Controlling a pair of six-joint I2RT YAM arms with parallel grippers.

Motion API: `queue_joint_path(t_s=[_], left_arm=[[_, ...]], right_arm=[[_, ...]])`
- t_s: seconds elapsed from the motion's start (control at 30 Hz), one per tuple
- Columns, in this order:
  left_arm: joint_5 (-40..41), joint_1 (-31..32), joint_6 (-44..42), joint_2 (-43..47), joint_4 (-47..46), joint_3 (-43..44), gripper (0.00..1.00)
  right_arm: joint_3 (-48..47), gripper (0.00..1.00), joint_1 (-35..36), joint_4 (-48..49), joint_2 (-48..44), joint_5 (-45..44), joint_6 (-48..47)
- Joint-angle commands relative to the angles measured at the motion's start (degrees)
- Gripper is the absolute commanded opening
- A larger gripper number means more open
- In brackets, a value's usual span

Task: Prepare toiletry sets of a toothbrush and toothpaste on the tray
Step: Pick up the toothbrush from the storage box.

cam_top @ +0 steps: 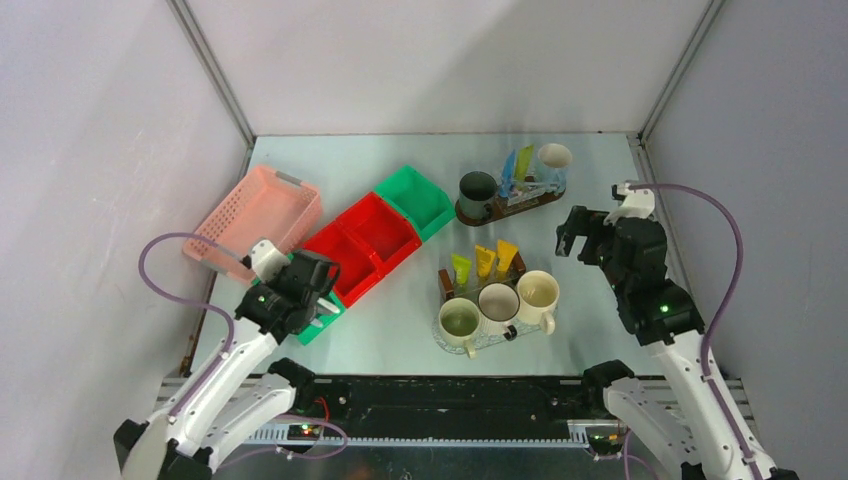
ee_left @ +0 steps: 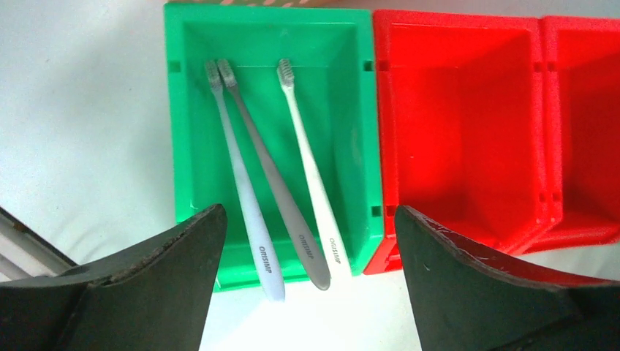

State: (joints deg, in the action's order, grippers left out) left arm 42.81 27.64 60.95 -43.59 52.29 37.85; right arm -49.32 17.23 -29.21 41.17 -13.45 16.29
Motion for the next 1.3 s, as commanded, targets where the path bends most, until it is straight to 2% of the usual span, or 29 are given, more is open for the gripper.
queue_joint_path(t_s=[0.0,0.17,0.27,0.4,0.47,0.9,1.2,1.27], left_arm=[[-4.59,-5.42,5.85,-1.26,1.58,2.22,0.89],[-7.37,-8.38,10.10,-3.33,2.40,1.52,0.78],[-7.91,-8.83,12.24,-5.54,3.01,1.22,0.71],[-8.67,-9.13,15.32,-8.72,4.17,0.65,0.58],[-9.35,-9.23,17.45,-10.05,4.62,0.32,0.55],[-12.35,-9.54,25.23,-16.10,9.12,-0.91,0.46],[-13.25,-11.20,23.57,-21.56,4.15,-1.87,0.41],[-13.88,-11.91,23.06,-22.79,2.72,-1.93,0.35]], right_arm=[[-2.01,0.99,-0.91,-3.48,-3.20,6.49,-0.12],[-1.39,0.99,-0.89,-4.42,-5.62,5.25,-0.35],[-0.93,0.99,-0.52,-4.56,-6.98,1.86,-0.05],[-0.17,0.99,1.69,-4.09,-8.05,-2.45,-0.99],[0.00,0.99,3.03,-4.02,-8.26,-4.00,-1.69],[1.40,0.99,8.17,-2.52,-9.27,-11.20,-4.68],[2.38,0.99,9.95,-1.67,-9.59,-13.60,-5.86],[2.53,0.99,10.12,-1.56,-9.69,-13.76,-6.00]])
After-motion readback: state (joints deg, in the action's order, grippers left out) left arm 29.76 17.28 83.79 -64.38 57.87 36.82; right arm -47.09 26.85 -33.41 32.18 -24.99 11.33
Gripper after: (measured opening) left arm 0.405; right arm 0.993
